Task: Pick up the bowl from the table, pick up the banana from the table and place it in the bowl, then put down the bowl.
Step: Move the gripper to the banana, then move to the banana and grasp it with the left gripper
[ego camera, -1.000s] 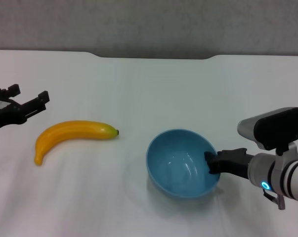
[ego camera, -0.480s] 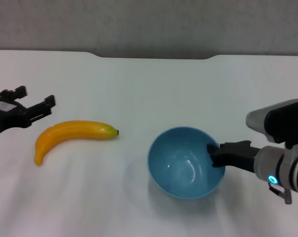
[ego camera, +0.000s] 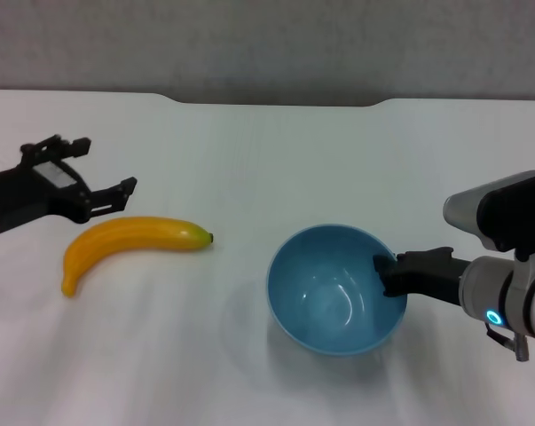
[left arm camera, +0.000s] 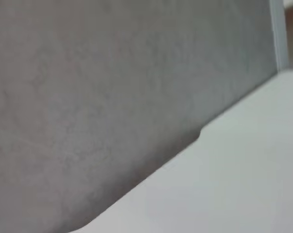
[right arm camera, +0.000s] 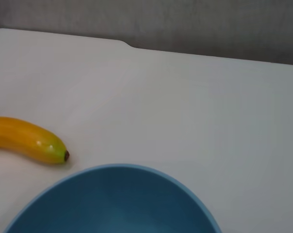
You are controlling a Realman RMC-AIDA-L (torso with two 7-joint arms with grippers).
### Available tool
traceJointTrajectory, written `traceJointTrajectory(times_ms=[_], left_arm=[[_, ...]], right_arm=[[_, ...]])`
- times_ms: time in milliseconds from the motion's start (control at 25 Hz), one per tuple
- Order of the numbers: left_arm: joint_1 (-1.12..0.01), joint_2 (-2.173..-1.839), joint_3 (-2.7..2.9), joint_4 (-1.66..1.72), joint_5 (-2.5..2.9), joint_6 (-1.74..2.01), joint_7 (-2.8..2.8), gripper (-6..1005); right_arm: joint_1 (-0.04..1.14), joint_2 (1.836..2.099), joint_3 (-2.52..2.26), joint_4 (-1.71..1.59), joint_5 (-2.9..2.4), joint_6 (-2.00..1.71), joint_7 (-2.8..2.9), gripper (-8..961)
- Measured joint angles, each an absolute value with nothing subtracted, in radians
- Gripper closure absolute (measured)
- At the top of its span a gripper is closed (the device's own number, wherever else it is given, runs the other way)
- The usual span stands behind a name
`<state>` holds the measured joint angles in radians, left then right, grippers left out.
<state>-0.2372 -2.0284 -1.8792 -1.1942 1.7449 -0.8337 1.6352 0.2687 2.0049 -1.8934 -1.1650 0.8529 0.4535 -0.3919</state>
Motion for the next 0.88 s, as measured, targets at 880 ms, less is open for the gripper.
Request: traceJointTrajectory(times_ms=[880], left_arm=[[-0.508, -2.029, -1.729, -1.027, 2.369, -0.74, 1.468, 138]], right_arm=[[0.269, 2.006, -1.905, -1.2, 0.844, 0.466, -0.401, 911]])
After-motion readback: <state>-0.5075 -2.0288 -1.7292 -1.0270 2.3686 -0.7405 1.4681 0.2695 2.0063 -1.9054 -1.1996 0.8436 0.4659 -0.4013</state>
